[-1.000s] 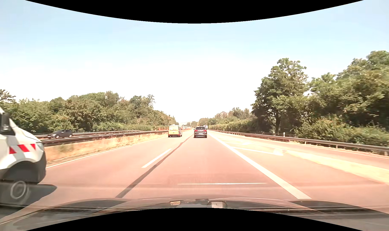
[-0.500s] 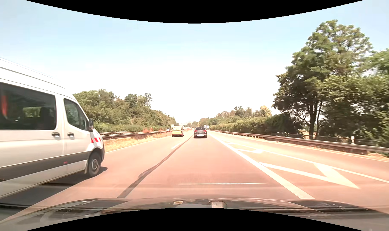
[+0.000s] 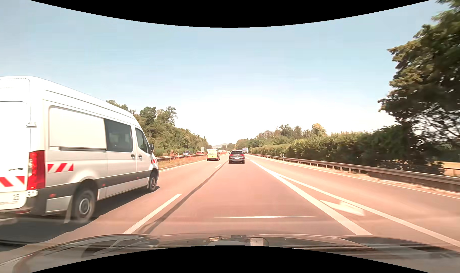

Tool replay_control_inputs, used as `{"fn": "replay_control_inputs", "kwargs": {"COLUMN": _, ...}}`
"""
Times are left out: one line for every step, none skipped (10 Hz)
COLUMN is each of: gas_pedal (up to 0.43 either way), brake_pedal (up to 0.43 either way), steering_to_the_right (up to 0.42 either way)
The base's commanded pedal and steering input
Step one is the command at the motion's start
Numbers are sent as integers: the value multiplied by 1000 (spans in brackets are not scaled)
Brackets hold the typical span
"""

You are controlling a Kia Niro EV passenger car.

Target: Follow the waypoints while adhering to traffic rules and regulations

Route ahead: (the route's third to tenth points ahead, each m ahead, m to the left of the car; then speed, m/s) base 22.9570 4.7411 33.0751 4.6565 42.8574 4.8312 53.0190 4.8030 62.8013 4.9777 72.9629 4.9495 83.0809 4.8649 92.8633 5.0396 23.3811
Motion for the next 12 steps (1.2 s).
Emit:
{"fn": "replay_control_inputs", "kwargs": {"gas_pedal": 87, "brake_pedal": 0, "steering_to_the_right": 0}}
{"fn": "replay_control_inputs", "kwargs": {"gas_pedal": 98, "brake_pedal": 0, "steering_to_the_right": 0}}
{"fn": "replay_control_inputs", "kwargs": {"gas_pedal": 98, "brake_pedal": 0, "steering_to_the_right": 0}}
{"fn": "replay_control_inputs", "kwargs": {"gas_pedal": 110, "brake_pedal": 0, "steering_to_the_right": 0}}
{"fn": "replay_control_inputs", "kwargs": {"gas_pedal": 118, "brake_pedal": 0, "steering_to_the_right": 0}}
{"fn": "replay_control_inputs", "kwargs": {"gas_pedal": 138, "brake_pedal": 0, "steering_to_the_right": 0}}
{"fn": "replay_control_inputs", "kwargs": {"gas_pedal": 138, "brake_pedal": 0, "steering_to_the_right": 0}}
{"fn": "replay_control_inputs", "kwargs": {"gas_pedal": 150, "brake_pedal": 0, "steering_to_the_right": 0}}
{"fn": "replay_control_inputs", "kwargs": {"gas_pedal": 150, "brake_pedal": 0, "steering_to_the_right": 0}}
{"fn": "replay_control_inputs", "kwargs": {"gas_pedal": 157, "brake_pedal": 0, "steering_to_the_right": 0}}
{"fn": "replay_control_inputs", "kwargs": {"gas_pedal": 169, "brake_pedal": 0, "steering_to_the_right": 0}}
{"fn": "replay_control_inputs", "kwargs": {"gas_pedal": 169, "brake_pedal": 0, "steering_to_the_right": 0}}
